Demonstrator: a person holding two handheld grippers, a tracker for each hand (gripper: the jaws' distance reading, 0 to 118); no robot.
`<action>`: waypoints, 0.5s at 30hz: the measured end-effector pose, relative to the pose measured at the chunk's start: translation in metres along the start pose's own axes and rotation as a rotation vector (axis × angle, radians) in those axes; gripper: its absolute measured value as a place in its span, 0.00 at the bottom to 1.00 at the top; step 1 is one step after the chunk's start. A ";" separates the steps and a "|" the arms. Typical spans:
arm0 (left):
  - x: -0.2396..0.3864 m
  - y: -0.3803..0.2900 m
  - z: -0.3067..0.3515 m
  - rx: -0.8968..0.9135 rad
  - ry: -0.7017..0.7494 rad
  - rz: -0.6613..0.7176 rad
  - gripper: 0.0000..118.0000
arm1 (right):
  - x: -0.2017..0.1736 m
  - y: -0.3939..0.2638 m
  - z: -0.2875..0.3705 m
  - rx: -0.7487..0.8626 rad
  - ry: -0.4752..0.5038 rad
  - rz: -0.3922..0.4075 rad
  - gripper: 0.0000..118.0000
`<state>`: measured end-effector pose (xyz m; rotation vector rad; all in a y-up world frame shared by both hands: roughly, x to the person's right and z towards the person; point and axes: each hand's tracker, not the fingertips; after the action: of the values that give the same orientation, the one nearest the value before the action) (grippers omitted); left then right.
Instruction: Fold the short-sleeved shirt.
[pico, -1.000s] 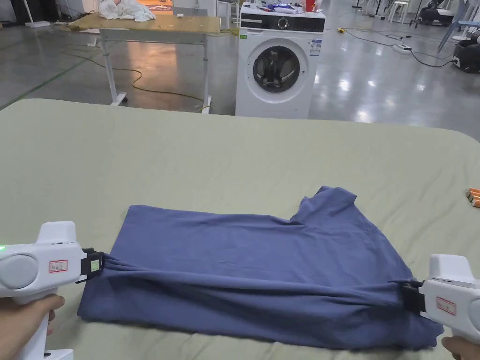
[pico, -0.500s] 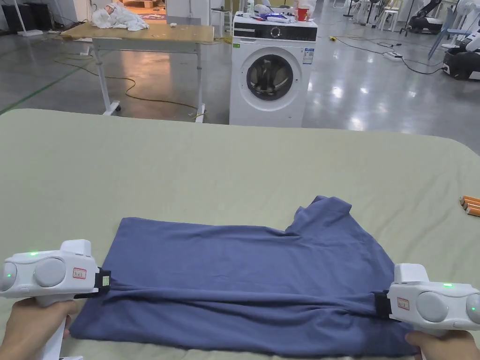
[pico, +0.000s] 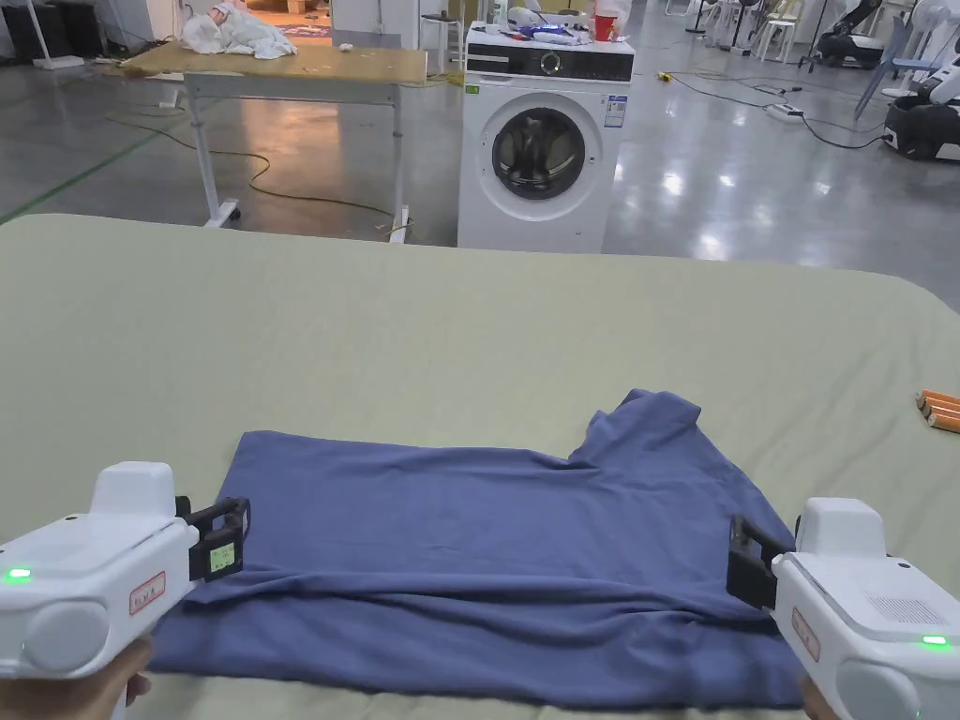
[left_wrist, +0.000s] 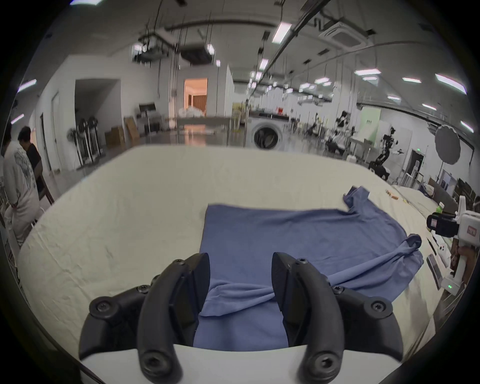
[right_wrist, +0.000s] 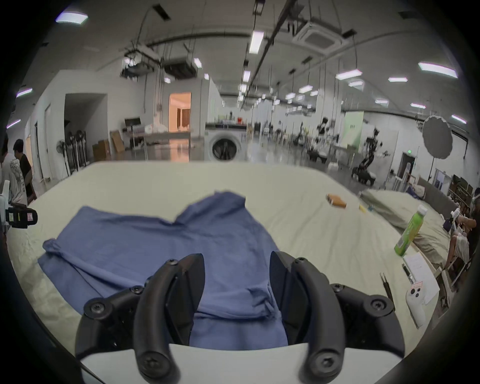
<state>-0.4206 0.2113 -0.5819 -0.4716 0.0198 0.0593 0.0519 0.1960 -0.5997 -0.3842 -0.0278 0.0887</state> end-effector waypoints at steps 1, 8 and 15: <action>0.004 -0.001 0.008 0.030 -0.002 -0.005 0.37 | -0.004 0.000 0.008 0.028 0.001 -0.008 0.39; 0.017 -0.015 0.050 0.196 0.049 -0.055 0.00 | -0.029 0.001 0.052 0.172 0.005 -0.045 0.02; 0.001 -0.022 0.059 0.124 0.094 -0.067 0.00 | -0.035 0.002 0.072 0.219 -0.009 -0.021 0.00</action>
<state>-0.4179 0.2186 -0.5192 -0.3502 0.0997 -0.0295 0.0139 0.2216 -0.5342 -0.1650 -0.0307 0.0723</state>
